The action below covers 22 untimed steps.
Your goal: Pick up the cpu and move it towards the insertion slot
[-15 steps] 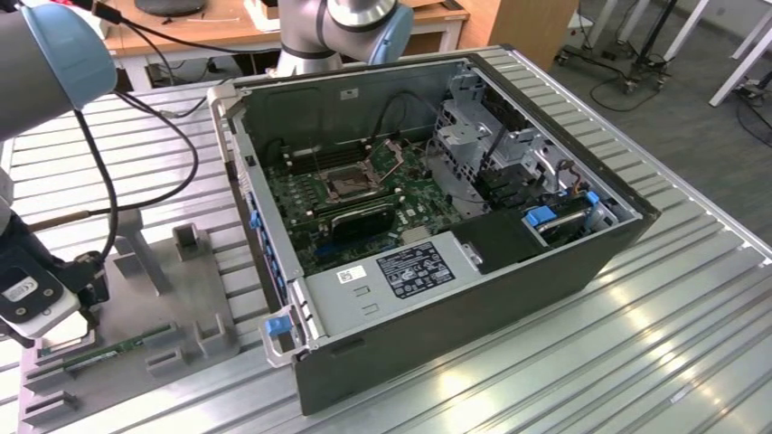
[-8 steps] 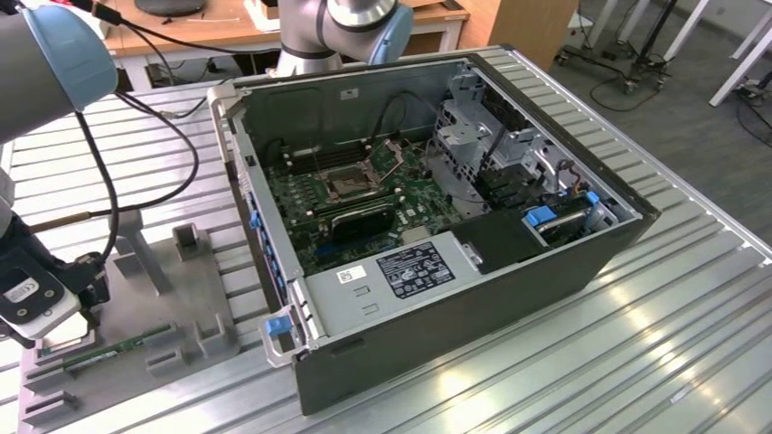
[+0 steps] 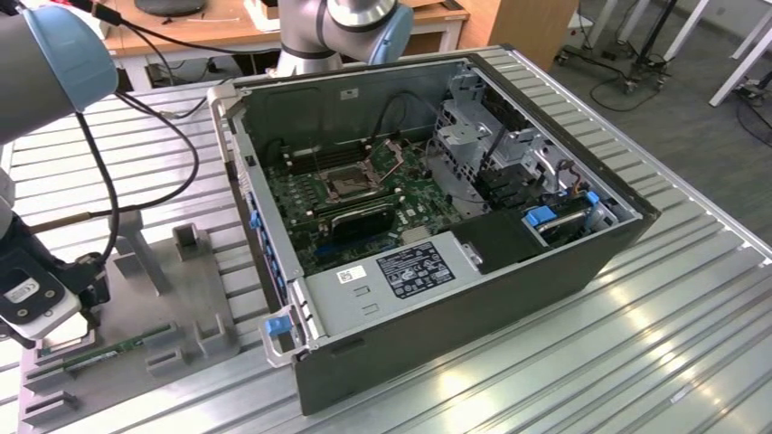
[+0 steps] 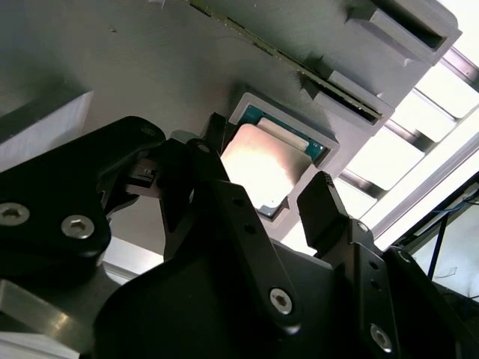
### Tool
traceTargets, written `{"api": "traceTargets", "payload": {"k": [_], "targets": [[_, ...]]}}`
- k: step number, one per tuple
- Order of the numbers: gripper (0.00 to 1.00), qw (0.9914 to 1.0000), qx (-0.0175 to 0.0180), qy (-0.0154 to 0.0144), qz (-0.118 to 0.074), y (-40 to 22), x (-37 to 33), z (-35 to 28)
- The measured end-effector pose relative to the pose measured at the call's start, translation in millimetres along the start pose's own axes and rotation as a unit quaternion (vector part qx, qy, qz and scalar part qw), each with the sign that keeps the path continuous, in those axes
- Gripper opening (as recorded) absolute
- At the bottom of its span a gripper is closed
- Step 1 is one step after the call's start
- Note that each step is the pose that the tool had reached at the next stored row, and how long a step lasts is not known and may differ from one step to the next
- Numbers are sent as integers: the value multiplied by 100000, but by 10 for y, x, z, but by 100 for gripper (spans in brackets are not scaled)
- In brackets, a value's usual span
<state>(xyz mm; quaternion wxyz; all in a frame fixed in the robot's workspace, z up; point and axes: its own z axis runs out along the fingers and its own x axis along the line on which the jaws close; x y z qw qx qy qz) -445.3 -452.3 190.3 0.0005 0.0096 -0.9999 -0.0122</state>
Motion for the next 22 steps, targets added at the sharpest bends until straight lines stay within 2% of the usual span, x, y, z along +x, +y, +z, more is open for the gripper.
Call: {"api": "traceTargets", "payload": {"k": [22], "targets": [[66,100000,5,8,-1,29,0,47]]}}
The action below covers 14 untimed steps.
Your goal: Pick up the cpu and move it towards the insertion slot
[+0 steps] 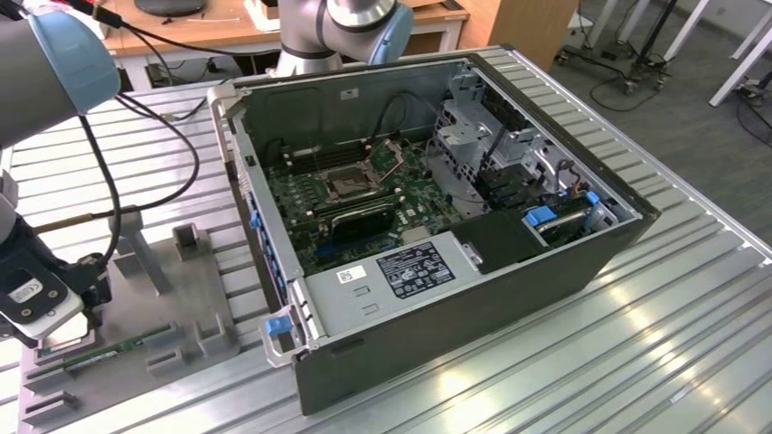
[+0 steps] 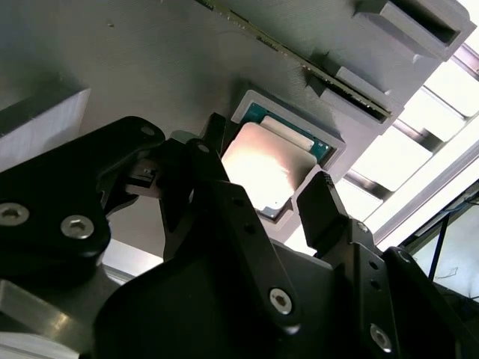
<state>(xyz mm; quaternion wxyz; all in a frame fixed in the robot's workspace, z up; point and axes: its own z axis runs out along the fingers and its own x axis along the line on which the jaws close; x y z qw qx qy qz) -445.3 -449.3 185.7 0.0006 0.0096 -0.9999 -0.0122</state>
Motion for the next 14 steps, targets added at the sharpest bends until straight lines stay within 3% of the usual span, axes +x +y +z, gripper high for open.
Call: {"api": "traceTargets", "payload": {"k": [8,10,11,14], "targets": [[66,100000,-1,-4,2,0,0,1],[65,100000,-3,-4,3,0,0,2],[58,100000,-3,-6,1,0,0,2],[58,100000,-3,-6,5,1,0,2]]}}
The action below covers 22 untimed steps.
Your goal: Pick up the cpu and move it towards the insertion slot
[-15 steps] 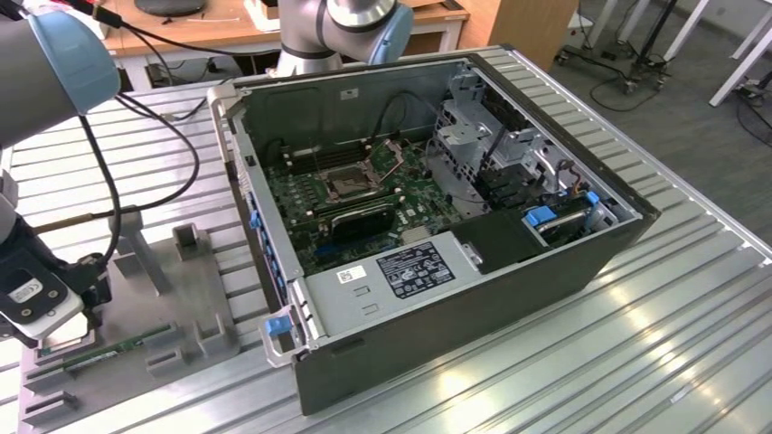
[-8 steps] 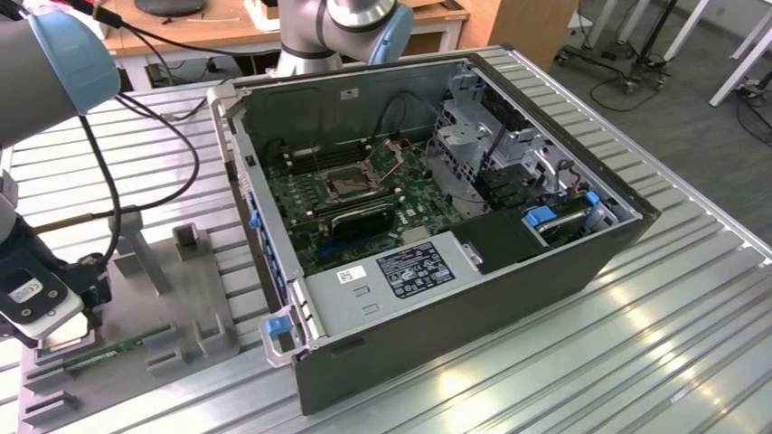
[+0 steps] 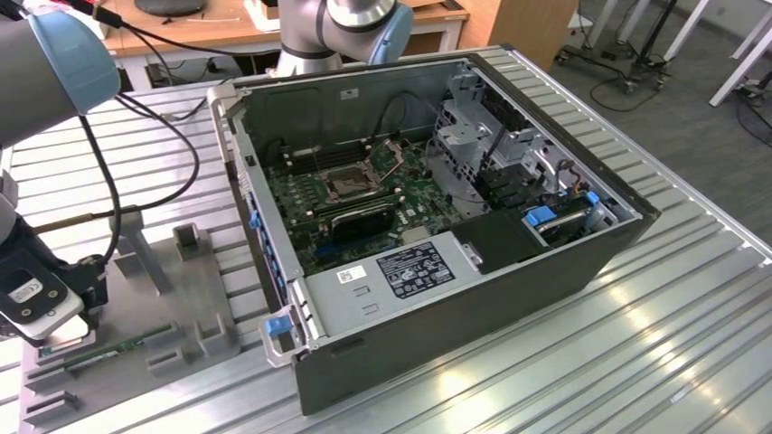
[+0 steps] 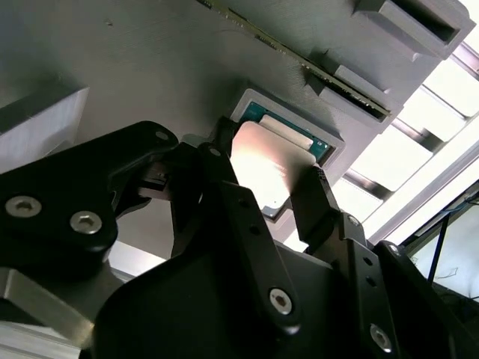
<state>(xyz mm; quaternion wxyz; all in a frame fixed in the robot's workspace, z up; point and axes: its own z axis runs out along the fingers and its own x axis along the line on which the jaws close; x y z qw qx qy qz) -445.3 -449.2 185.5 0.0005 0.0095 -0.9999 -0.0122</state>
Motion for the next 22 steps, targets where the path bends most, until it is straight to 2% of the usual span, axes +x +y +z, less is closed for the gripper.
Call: {"api": "traceTargets", "payload": {"k": [13,22], "targets": [[58,100000,7,14,-5,0,2,-26],[58,100000,2,7,-2,0,6,-6]]}}
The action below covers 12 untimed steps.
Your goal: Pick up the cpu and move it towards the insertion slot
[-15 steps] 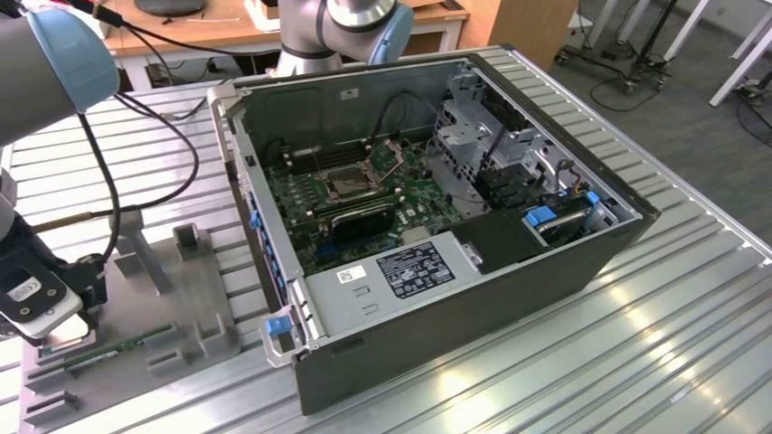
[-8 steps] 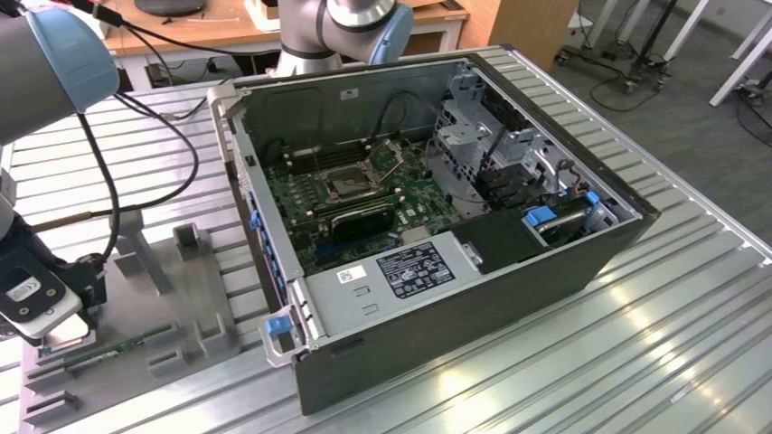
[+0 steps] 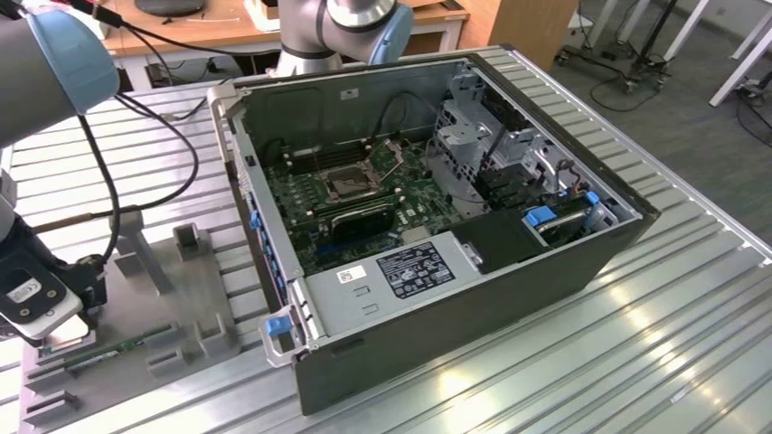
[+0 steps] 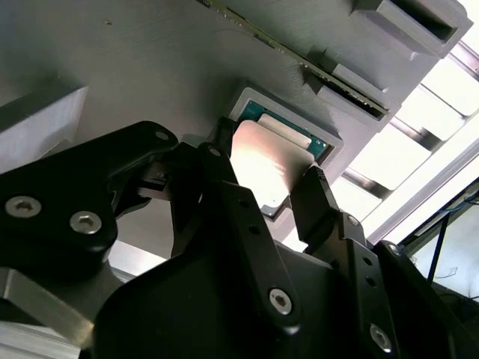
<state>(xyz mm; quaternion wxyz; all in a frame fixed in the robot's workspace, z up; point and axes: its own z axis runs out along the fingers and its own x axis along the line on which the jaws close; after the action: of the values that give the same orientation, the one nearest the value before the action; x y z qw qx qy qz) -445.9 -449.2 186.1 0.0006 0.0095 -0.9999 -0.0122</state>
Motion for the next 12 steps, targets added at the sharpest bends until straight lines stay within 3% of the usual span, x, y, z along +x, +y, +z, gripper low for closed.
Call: {"api": "traceTargets", "payload": {"k": [12], "targets": [[58,100000,-10,-16,-1,0,0,17]]}}
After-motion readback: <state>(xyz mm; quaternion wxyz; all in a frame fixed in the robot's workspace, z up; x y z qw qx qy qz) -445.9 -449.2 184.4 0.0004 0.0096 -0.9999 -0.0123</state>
